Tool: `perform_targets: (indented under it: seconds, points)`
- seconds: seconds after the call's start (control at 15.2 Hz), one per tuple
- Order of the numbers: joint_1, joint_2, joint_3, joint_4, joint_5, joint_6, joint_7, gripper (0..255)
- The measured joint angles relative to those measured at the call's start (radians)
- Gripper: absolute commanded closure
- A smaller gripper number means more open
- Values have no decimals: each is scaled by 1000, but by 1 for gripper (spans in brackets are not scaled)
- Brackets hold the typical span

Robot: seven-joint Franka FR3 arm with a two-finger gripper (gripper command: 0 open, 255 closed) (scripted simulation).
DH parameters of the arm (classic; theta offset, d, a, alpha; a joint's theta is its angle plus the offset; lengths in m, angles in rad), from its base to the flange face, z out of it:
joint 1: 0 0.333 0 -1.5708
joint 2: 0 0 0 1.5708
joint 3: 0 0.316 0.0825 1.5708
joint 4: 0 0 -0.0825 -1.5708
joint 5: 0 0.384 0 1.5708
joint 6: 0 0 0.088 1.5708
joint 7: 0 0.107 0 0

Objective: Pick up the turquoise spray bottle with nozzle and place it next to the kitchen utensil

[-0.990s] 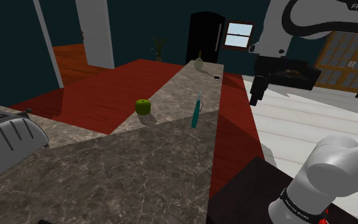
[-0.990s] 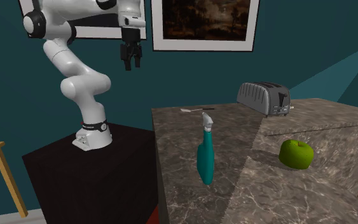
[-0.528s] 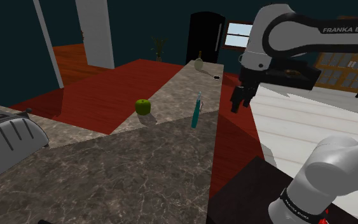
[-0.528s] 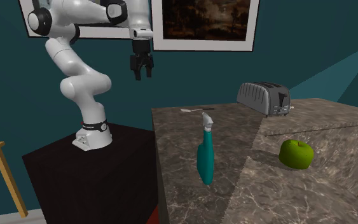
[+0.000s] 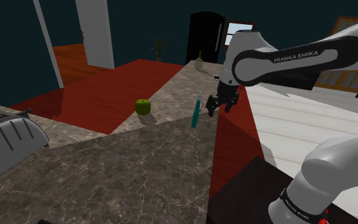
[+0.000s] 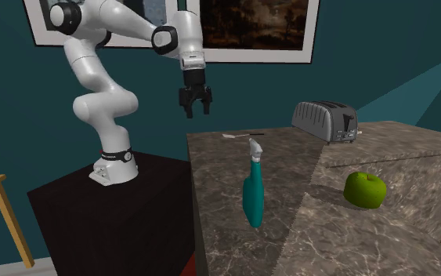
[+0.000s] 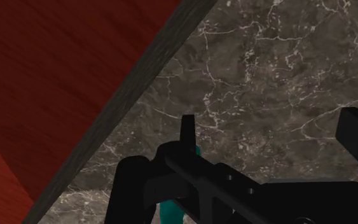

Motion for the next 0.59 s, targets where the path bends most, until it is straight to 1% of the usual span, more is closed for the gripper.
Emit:
perform_targets:
  seconds: [0.13,0.33,0.46,0.59]
  points:
    - [-34,56,42,-1,-23,85,84,0]
    - [-99,154,107,16,-82,205,223,0]
    - [-155,233,151,40,-144,280,328,0]
    - [-212,302,192,68,-220,335,440,0]
